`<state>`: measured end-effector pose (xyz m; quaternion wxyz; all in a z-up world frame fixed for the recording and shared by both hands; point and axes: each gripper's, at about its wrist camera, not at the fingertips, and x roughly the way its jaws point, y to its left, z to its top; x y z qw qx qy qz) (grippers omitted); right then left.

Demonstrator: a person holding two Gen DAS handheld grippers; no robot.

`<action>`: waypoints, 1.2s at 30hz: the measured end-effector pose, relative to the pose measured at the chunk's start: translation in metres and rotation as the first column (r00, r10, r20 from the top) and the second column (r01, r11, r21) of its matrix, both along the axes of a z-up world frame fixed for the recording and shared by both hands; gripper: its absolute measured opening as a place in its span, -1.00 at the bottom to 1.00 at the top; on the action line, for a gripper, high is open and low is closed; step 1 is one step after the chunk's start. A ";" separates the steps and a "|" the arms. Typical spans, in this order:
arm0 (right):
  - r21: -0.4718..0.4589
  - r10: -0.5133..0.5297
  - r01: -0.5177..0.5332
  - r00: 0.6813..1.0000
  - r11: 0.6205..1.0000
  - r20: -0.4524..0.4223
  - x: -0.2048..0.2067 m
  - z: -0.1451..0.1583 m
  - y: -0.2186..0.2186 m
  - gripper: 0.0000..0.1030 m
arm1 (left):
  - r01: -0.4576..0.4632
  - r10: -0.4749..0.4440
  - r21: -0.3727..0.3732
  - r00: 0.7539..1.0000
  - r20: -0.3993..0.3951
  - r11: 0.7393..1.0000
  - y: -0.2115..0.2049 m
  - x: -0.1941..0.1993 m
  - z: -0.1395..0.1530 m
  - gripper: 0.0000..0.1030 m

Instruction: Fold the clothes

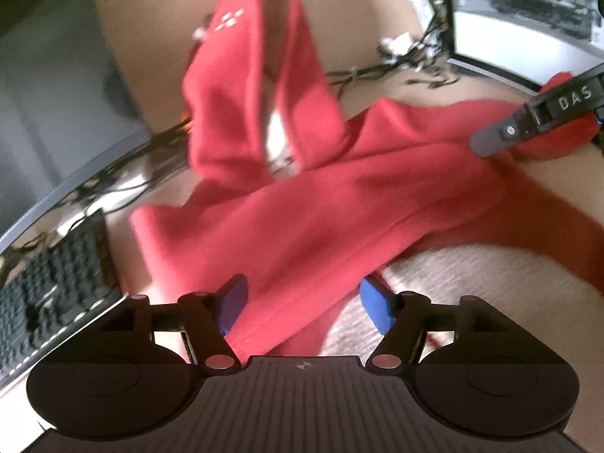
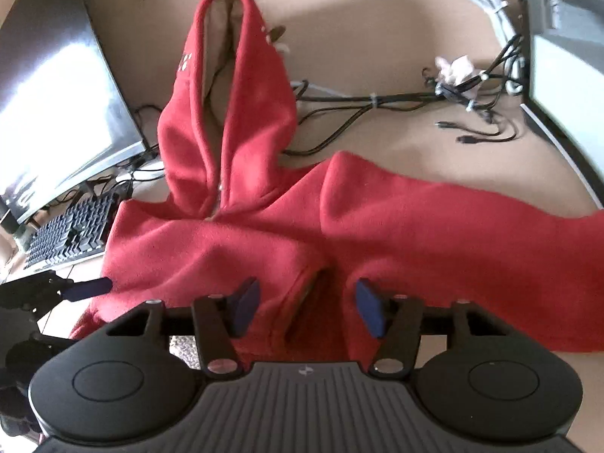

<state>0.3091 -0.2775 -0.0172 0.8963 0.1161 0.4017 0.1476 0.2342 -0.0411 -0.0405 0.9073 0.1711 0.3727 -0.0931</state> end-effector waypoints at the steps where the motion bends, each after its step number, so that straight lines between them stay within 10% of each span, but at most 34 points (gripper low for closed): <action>1: 0.020 0.024 -0.024 1.000 1.000 -0.006 0.001 -0.001 0.002 0.02 | -0.018 0.018 0.011 1.000 -0.003 1.000 0.003 0.000 -0.002 0.40; 9: 0.051 0.079 -0.075 0.995 0.996 -0.062 0.023 -0.015 0.028 -0.25 | -0.092 0.092 0.014 0.996 -0.013 0.996 0.016 0.013 -0.007 -0.07; 11: 0.060 0.126 -0.125 0.992 0.990 -0.006 0.027 -0.001 0.036 -0.71 | -0.111 0.110 -0.024 0.994 -0.018 0.994 0.020 0.018 -0.003 -0.31; 15: -0.183 0.184 -0.139 0.947 0.973 0.263 0.021 0.042 0.057 -0.72 | -0.149 0.152 -0.091 0.988 0.028 0.985 0.024 0.027 0.025 -0.53; 19: -0.324 0.198 -0.109 0.946 0.940 0.257 0.030 0.031 0.059 -0.72 | -0.114 0.117 -0.087 0.993 0.026 0.990 0.014 0.031 0.031 -0.52; 23: -0.339 0.112 -0.069 0.987 0.938 0.112 0.035 -0.001 0.044 -0.53 | -0.063 0.055 -0.076 0.994 -0.095 0.995 0.003 0.032 0.000 -0.11; 29: -0.174 0.071 -0.043 0.985 0.984 0.160 0.013 0.019 0.027 -0.11 | -0.085 0.065 -0.226 0.993 -0.097 0.970 0.015 0.028 0.013 0.71; 36: 0.011 0.051 -0.051 0.999 0.999 -0.013 0.036 -0.025 0.037 0.00 | -0.099 0.064 -0.231 0.986 -0.154 0.968 0.014 0.031 -0.009 0.84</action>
